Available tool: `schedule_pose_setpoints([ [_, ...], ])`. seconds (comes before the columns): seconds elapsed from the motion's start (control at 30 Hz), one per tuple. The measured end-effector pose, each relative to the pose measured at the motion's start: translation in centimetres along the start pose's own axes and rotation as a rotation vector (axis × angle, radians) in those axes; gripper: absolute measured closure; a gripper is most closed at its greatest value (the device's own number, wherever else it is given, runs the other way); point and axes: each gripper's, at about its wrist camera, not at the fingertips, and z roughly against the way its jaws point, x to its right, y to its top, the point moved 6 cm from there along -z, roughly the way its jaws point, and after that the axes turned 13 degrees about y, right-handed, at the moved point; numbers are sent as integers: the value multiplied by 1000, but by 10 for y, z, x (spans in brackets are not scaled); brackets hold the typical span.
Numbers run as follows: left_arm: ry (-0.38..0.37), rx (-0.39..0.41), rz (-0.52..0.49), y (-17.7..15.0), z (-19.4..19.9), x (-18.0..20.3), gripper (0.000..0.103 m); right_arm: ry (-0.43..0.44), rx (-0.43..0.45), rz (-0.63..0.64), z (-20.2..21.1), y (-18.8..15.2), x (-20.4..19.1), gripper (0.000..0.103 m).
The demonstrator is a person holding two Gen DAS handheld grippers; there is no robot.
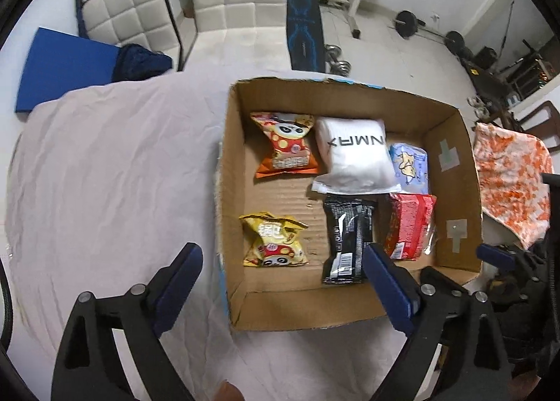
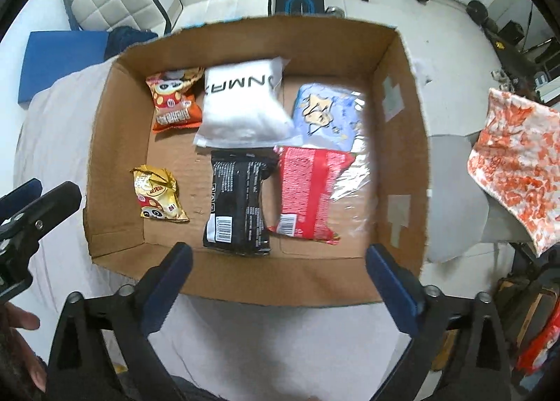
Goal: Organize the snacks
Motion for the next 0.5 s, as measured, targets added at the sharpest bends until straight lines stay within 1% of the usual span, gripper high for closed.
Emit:
schedule_pose_setpoints([
  [0.2, 5, 30, 24, -11, 16, -1, 8, -11, 74, 26, 26, -10, 1, 0],
  [0.5, 9, 95, 15, -28, 52, -1, 8, -13, 142, 30, 58, -31, -6, 0],
])
